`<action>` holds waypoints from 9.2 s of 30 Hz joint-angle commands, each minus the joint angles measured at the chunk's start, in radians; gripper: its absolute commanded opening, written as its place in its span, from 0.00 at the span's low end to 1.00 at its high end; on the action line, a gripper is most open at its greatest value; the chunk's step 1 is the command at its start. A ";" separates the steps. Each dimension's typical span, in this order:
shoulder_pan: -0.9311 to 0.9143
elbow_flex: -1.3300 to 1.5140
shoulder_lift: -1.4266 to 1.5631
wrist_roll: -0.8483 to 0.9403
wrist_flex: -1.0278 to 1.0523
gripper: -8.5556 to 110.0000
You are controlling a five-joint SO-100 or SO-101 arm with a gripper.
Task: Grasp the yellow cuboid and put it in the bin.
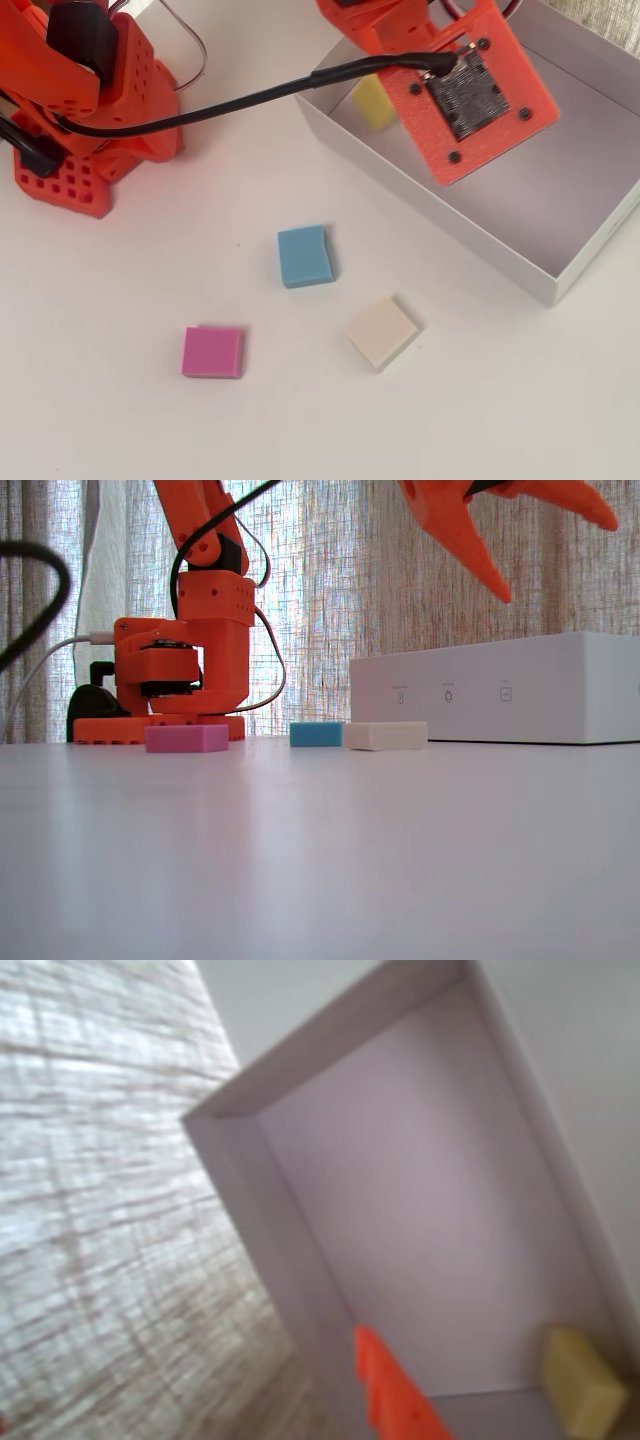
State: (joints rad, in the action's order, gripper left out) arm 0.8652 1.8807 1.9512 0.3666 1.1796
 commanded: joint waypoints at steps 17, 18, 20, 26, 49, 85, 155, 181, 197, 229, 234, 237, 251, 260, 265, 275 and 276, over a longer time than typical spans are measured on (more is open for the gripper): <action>-0.787 0.747 0.902 -0.156 -0.247 0.38; -0.795 0.793 0.956 -0.156 -0.222 0.38; -0.798 0.864 1.043 -0.156 -0.164 0.38; -0.796 1.002 1.203 -0.155 -0.051 0.37; -0.739 1.065 1.358 -0.146 0.149 0.00; -0.739 1.065 1.358 -0.146 0.149 0.00; -0.739 1.065 1.358 -0.146 0.149 0.00; -0.739 1.065 1.358 -0.146 0.149 0.00; -0.739 1.065 1.358 -0.146 0.149 0.00; -0.739 1.065 1.358 -0.146 0.149 0.00; -0.739 1.065 1.358 -0.146 0.149 0.00; -0.739 1.065 1.358 -0.146 0.149 0.00; -0.739 1.065 1.358 -0.146 0.149 0.00; -0.739 1.065 1.358 -0.146 0.149 0.00; -0.739 1.065 1.358 -0.146 0.149 0.00; -0.739 1.065 1.358 -0.146 0.149 0.00; -0.739 1.065 1.358 -0.146 0.149 0.00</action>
State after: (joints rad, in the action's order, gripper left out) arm 0.1197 2.9483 3.3103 0.2194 1.3284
